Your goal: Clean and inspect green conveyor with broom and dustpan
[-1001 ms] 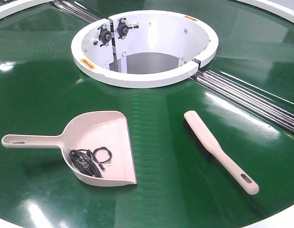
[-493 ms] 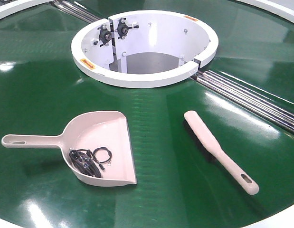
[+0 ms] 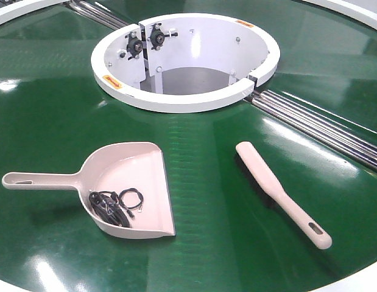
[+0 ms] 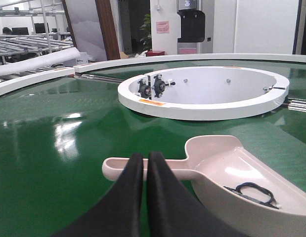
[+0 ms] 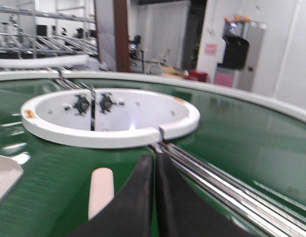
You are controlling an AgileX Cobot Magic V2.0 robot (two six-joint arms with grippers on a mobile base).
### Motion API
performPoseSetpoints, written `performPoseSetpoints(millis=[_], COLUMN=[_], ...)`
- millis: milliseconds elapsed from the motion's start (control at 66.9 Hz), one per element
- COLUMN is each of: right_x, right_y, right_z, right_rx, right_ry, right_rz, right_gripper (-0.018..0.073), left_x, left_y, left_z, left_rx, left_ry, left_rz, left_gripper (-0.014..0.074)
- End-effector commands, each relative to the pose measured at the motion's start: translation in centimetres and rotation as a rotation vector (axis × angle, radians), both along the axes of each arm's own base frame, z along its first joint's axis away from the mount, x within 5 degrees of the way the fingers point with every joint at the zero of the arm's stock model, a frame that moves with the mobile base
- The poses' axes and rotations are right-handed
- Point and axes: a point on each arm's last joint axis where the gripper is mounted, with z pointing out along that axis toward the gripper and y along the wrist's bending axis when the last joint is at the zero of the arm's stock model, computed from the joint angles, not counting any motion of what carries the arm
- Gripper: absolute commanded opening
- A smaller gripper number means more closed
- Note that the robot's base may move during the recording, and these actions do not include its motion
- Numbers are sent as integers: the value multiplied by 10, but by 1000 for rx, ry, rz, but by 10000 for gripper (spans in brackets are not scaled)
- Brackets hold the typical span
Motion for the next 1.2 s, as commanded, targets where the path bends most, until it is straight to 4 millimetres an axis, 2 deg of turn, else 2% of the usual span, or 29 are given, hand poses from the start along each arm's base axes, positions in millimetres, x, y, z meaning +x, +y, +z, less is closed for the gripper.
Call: performPoseSetpoints(millis=[0, 149, 224, 1180], right_x=[1, 1, -2, -4], right_y=[-2, -2, -2, -3], right_z=[4, -34, -42, -43], right_rx=[33, 81, 96, 102], right_ry=[-44, -60, -43, -40], right_rz=[-36, -28, -29, -30], right_gripper=[-8, -8, -8, -8], left_x=[-1, -1, -1, -1], left_y=[0, 0, 0, 0], left_z=[4, 4, 4, 4], left_rx=[-19, -19, -19, -19], left_ry=[-73, -73, -73, -73], left_rz=[-3, -3, -3, -2], left_gripper=[-6, -6, -6, -6])
